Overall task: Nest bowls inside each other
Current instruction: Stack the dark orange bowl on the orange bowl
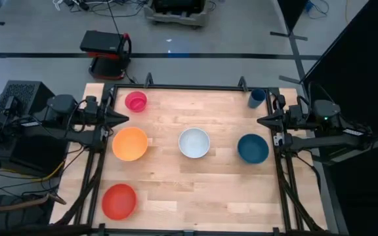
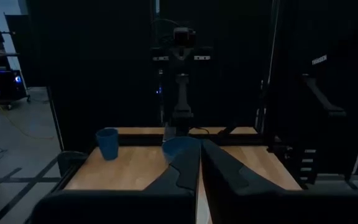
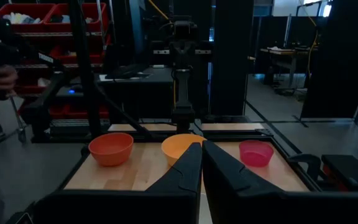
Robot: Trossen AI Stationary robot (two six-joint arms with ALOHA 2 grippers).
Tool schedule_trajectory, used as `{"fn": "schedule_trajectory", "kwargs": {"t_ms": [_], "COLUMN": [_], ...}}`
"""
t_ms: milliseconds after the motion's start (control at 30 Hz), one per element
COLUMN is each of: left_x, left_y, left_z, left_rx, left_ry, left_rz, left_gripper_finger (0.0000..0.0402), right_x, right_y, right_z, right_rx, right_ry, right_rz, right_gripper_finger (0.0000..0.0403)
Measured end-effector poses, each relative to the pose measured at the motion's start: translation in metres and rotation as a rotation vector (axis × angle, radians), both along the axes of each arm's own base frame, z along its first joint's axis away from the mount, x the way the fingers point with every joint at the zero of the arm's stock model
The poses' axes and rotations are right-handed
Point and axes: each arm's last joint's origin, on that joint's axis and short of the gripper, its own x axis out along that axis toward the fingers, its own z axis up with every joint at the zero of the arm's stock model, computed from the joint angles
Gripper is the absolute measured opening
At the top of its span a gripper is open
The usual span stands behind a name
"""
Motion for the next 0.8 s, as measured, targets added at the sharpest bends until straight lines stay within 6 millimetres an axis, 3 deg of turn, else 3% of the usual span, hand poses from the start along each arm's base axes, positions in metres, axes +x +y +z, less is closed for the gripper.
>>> {"fn": "schedule_trajectory", "kwargs": {"t_ms": [800], "left_x": [0.0072], "left_y": [0.0008], "left_z": [0.0094], "left_rx": [-0.050], "left_ry": [-0.087], "left_rz": [0.022], "left_gripper_finger": [0.0001], "right_x": [0.0002], "right_y": [0.0000], "right_z": [0.0008], "right_rx": [0.000], "right_ry": [-0.007], "right_rz": [-0.001], "right_gripper_finger": [0.0000]}}
